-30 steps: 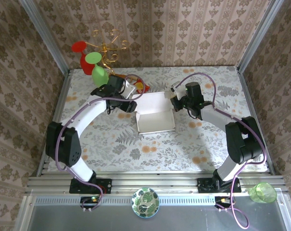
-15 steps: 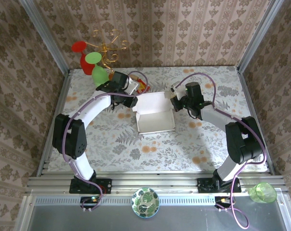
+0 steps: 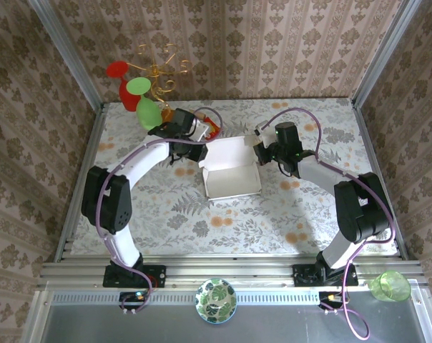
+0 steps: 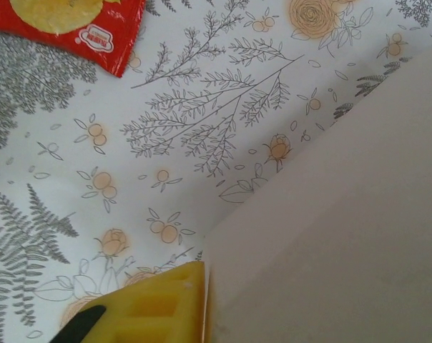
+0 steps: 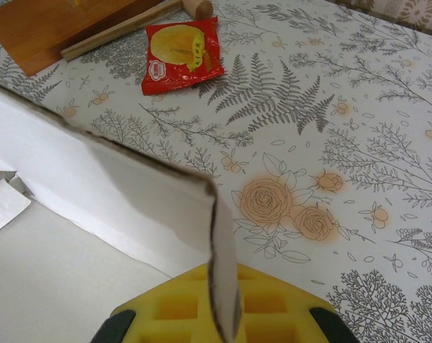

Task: Fold the paper box

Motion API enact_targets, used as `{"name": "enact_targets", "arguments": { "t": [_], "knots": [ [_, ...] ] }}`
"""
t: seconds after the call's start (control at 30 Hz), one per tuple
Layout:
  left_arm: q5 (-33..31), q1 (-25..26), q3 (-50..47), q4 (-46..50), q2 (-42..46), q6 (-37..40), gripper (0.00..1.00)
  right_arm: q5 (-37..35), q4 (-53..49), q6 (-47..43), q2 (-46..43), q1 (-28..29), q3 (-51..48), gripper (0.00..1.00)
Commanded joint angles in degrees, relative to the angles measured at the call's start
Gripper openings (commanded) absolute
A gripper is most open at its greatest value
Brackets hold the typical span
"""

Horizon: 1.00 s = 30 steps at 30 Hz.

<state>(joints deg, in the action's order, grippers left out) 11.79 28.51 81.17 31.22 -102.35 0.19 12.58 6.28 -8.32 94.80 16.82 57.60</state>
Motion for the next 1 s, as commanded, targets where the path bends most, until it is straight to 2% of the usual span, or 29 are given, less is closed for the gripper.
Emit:
{"name": "enact_targets", "arguments": {
  "t": [0.0,0.27,0.43,0.57,0.73,0.97],
  "knots": [
    [0.42,0.75,1.45,0.07,-0.31,-2.37,0.13,-1.19,1.53,1.01,0.83,0.62,1.39,0.00],
    [-4.08,0.91,1.68,-0.51,-0.30,-9.04,0.00,-2.83,2.32,3.45,0.74,1.46,1.35,0.00],
    [-9.83,1.19,2.84,-0.87,-0.48,-14.74,0.00,-5.74,3.46,7.56,0.33,3.26,1.47,0.00],
    [-10.48,1.36,5.69,-0.45,-2.05,-16.83,0.00,-8.36,5.37,11.38,0.38,4.76,1.36,0.00],
    [-8.64,1.28,11.18,5.25,-5.75,-16.80,0.19,-10.16,6.11,12.78,1.23,5.16,1.72,0.00],
    [-7.91,-0.36,8.11,4.96,-4.68,-16.19,0.30,-9.25,5.76,11.47,2.18,4.98,1.68,0.00]
  ]
}}
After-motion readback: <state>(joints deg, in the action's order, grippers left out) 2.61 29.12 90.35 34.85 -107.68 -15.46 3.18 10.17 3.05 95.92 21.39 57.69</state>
